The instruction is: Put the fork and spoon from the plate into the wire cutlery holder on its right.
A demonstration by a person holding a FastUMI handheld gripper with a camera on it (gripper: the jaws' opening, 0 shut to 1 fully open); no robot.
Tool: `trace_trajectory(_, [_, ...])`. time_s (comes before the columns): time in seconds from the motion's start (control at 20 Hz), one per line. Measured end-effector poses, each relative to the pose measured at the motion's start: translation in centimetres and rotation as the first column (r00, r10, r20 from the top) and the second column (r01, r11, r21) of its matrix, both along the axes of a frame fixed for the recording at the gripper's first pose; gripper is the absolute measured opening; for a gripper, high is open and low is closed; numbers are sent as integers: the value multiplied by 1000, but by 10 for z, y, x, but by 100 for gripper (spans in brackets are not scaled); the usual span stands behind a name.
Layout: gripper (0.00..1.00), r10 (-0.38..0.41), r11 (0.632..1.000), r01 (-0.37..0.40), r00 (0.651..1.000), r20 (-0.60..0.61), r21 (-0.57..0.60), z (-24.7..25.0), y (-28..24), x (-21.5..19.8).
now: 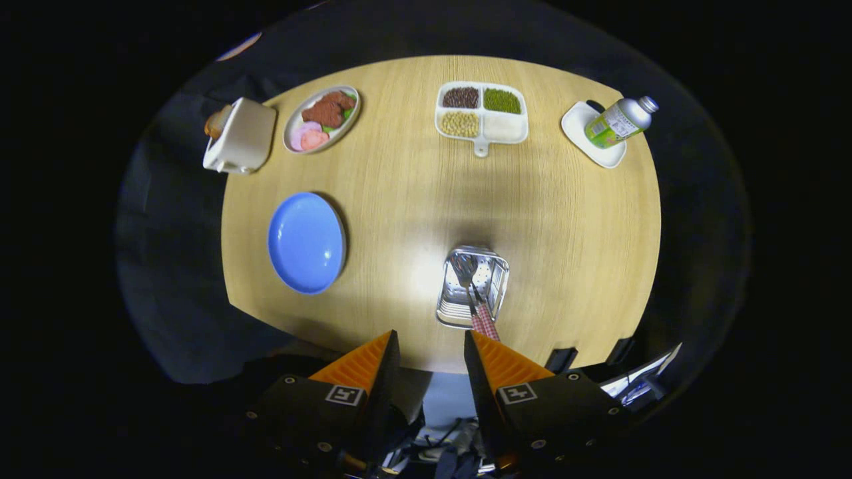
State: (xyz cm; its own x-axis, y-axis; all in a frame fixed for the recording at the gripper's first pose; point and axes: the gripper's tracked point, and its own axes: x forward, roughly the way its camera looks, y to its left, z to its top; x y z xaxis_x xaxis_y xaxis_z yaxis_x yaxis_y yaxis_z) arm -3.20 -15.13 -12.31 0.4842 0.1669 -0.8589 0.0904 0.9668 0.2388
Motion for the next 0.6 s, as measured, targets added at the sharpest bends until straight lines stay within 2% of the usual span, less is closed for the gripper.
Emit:
trace_trajectory(0.1, [60,-52,999,50,987,152,18,24,-4,9])
trace_trajectory(0.15, [60,-73,997,71,969,238,18,38,-9,12])
trace_trajectory(0.25, [61,-104,994,113,910,402,0,67,-23,11])
trace_trajectory(0.45, [66,-168,969,245,724,669,-22,117,-52,11])
trace_trajectory(0.6, [70,-160,940,336,579,800,-55,150,-68,-3])
